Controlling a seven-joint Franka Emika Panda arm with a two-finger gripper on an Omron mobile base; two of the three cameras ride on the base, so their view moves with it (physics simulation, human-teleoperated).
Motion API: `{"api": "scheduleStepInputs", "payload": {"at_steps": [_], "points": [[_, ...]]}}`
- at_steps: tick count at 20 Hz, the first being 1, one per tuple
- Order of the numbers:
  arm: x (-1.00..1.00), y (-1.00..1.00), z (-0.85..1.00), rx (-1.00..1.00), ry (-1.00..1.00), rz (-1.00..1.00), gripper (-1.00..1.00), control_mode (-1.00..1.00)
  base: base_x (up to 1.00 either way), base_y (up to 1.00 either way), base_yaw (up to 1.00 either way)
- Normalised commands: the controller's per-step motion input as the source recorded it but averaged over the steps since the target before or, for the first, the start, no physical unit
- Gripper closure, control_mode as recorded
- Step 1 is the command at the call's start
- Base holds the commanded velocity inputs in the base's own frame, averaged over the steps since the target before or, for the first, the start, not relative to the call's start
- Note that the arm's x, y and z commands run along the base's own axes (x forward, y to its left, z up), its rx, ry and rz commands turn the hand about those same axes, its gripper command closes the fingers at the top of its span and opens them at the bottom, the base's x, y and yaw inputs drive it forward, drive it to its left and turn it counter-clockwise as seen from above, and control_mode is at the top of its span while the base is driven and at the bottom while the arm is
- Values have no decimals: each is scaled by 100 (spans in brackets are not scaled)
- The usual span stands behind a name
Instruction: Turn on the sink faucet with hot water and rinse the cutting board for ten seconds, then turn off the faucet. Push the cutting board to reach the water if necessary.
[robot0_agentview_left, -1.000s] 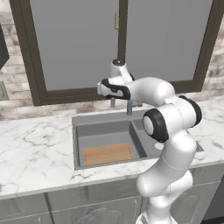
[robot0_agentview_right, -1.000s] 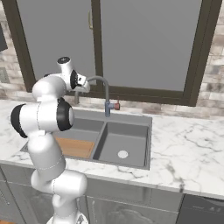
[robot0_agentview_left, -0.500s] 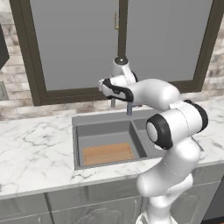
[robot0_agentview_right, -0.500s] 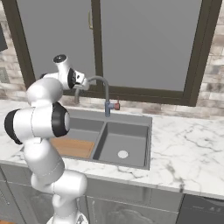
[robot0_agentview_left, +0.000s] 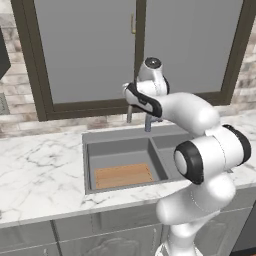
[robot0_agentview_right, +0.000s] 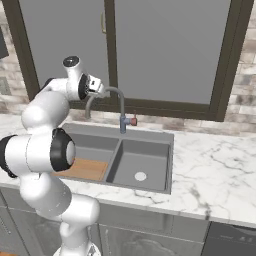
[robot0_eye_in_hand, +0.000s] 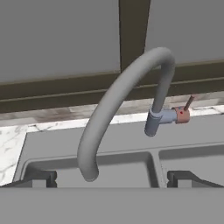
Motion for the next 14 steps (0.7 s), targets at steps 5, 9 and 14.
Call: {"api": "scheduleStepInputs", "payload": {"at_steps": [5,9,14], "points": [[-31,-70,2,1,-6,0,-100,-100,0,0,0],[-29,-80,-3,0,-8,0,-100,-100,0,0,0],[-18,-65,-24,0,-12,2,-100,-100,0,0,0]]}}
